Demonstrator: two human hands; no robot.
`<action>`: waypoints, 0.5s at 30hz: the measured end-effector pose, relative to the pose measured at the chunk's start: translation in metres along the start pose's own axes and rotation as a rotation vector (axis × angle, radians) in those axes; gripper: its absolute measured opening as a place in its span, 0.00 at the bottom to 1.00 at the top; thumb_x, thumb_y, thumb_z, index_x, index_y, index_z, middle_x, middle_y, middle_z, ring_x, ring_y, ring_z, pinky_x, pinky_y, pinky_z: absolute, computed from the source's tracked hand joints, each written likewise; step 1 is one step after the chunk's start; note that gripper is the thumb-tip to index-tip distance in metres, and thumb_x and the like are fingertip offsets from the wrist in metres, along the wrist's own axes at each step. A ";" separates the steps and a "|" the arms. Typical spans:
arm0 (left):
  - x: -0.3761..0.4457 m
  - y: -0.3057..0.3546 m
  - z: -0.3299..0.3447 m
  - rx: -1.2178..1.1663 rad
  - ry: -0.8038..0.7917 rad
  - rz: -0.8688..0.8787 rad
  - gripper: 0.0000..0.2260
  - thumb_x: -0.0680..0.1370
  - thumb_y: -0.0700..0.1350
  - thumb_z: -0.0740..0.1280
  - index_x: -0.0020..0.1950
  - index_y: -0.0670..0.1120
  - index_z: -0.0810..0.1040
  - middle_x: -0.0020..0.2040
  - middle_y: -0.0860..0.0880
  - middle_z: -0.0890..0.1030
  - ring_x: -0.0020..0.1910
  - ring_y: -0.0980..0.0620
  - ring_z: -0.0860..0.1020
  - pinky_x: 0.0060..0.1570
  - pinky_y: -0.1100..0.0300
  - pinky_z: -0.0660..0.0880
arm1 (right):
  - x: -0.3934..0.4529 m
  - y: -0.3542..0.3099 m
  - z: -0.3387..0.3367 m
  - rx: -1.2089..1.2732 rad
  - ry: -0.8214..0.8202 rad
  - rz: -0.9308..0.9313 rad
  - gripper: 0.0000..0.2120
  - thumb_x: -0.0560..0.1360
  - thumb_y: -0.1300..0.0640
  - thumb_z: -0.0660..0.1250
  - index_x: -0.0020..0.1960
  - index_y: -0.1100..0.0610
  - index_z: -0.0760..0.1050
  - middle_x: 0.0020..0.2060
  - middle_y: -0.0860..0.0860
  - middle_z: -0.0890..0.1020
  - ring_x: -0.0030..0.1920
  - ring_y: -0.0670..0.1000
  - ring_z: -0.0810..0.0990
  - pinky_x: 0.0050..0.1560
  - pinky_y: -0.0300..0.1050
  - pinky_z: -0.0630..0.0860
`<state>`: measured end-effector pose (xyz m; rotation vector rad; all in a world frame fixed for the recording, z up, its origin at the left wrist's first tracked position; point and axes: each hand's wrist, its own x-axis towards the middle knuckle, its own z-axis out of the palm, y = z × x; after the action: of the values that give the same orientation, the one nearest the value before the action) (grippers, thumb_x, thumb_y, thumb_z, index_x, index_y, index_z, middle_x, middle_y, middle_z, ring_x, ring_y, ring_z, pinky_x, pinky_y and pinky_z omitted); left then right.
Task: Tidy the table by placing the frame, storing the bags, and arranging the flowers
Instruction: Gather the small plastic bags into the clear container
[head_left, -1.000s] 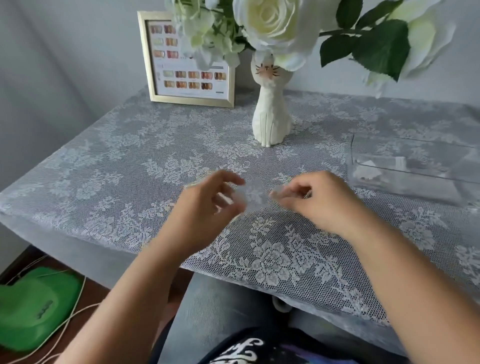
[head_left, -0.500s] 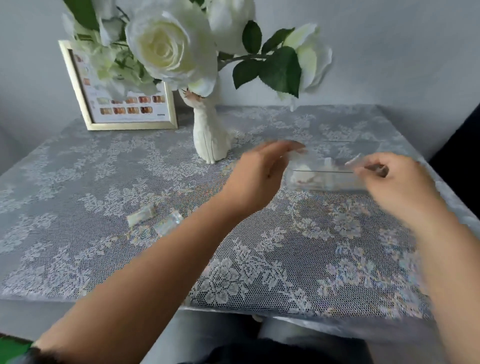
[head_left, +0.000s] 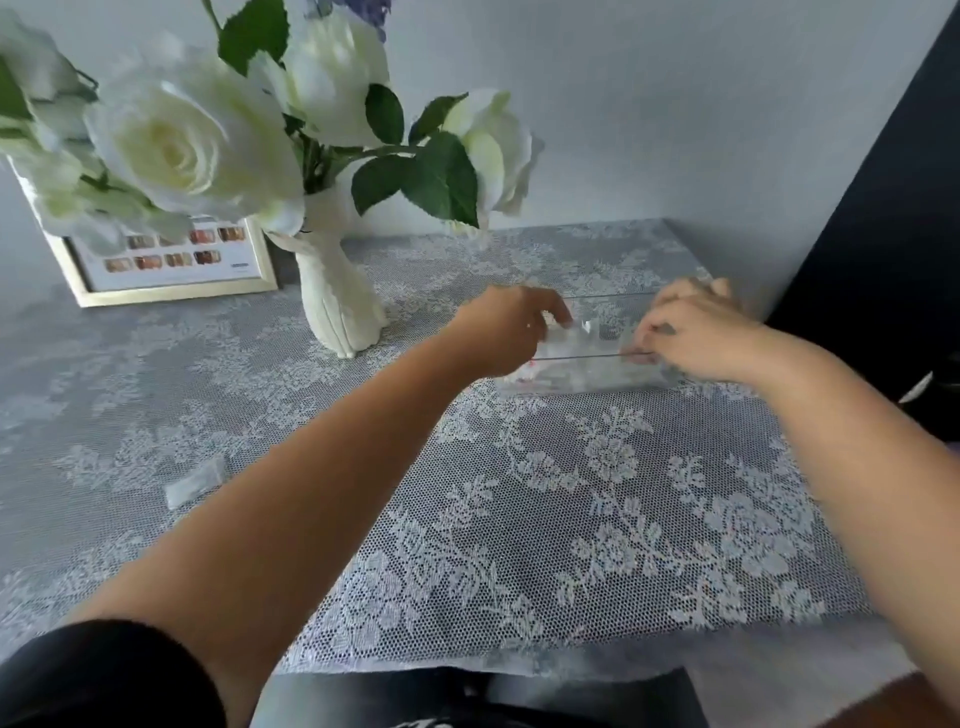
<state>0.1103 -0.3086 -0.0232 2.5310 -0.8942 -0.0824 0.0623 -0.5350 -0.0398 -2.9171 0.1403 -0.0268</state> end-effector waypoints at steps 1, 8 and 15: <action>0.001 0.000 0.000 0.023 -0.023 -0.002 0.19 0.78 0.34 0.58 0.61 0.52 0.79 0.54 0.49 0.83 0.48 0.51 0.81 0.49 0.49 0.81 | 0.000 0.000 0.002 0.001 0.000 0.001 0.09 0.76 0.44 0.62 0.37 0.35 0.73 0.62 0.46 0.70 0.60 0.53 0.59 0.60 0.53 0.58; -0.001 -0.009 0.006 0.213 0.012 -0.006 0.17 0.81 0.46 0.58 0.70 0.52 0.72 0.68 0.48 0.74 0.64 0.47 0.74 0.66 0.44 0.69 | -0.008 -0.002 0.017 0.013 0.256 0.033 0.15 0.77 0.43 0.57 0.50 0.43 0.82 0.65 0.47 0.70 0.61 0.57 0.61 0.54 0.49 0.57; -0.078 -0.050 -0.009 0.037 0.246 0.001 0.14 0.79 0.48 0.65 0.64 0.52 0.78 0.58 0.51 0.78 0.47 0.55 0.77 0.52 0.58 0.76 | -0.034 -0.055 0.023 0.195 0.623 -0.293 0.18 0.74 0.47 0.60 0.42 0.58 0.82 0.47 0.53 0.80 0.49 0.62 0.72 0.49 0.51 0.64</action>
<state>0.0799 -0.2233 -0.0435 2.5055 -0.8042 0.2429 0.0345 -0.4730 -0.0500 -2.6065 -0.1836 -0.9361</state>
